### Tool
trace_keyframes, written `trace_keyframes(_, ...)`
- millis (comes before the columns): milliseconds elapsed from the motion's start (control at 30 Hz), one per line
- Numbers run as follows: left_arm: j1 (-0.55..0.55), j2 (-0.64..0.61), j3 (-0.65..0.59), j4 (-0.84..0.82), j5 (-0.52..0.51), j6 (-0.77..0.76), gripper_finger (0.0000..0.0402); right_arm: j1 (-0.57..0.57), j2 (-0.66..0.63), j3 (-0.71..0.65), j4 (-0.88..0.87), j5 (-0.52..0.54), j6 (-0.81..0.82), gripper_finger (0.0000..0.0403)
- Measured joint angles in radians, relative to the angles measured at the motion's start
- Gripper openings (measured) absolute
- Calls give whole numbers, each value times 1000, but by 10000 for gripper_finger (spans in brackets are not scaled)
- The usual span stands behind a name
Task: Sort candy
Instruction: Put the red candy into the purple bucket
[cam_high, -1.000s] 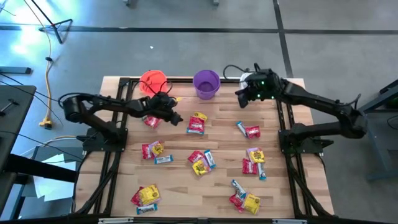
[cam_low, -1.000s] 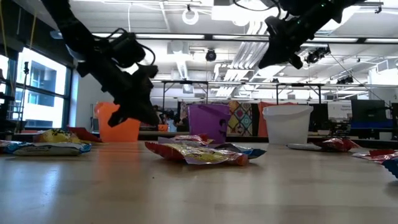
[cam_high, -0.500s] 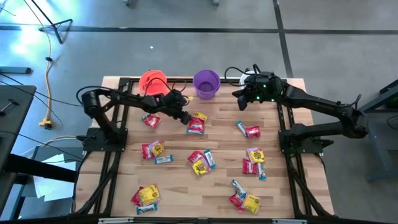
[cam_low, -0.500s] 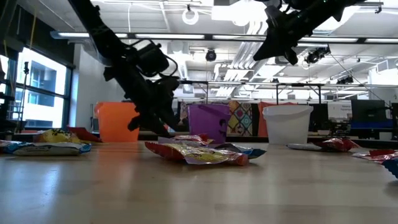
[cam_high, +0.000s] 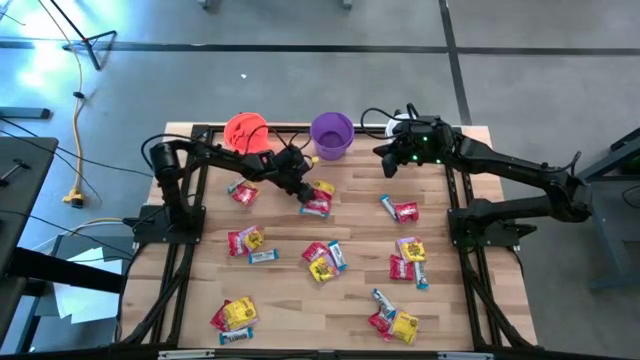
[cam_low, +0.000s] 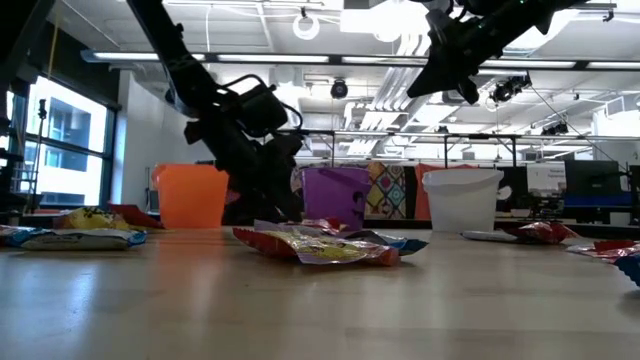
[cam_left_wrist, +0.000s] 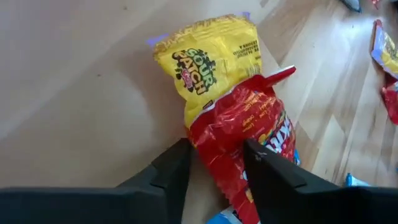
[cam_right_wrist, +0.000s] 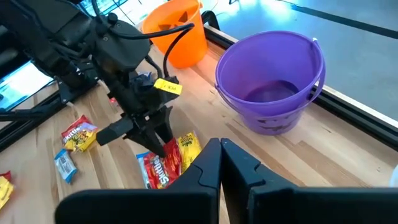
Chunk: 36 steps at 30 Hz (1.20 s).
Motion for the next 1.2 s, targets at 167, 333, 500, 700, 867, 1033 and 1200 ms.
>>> trace_keyframes(167, -12, 2, 11, 2, 8, 83, 26, 0, 0, 0, 0, 18, 0, 0)
trace_keyframes(333, -15, -40, 14, 1, 44, 78, 10, 0, 0, 0, 0, 18, 0, 0)
trace_keyframes(500, -12, -160, 14, -9, 51, 78, 2, 0, 0, 0, 1, 19, -19, 0)
trace_keyframes(700, 1, -333, 33, -78, -128, 73, 1, 0, 0, 0, 3, 19, -23, 0)
trace_keyframes(867, 57, -372, 195, -308, -257, 215, 0, 0, 0, 0, 3, 19, -27, 0)
trace_keyframes(1033, 157, -281, 429, -491, -261, 369, 0, 0, 0, 0, 4, 19, -27, 0)
trace_keyframes(1200, 220, -139, 627, -611, -261, 495, 0, 0, 0, 1, 3, 18, -35, 0)
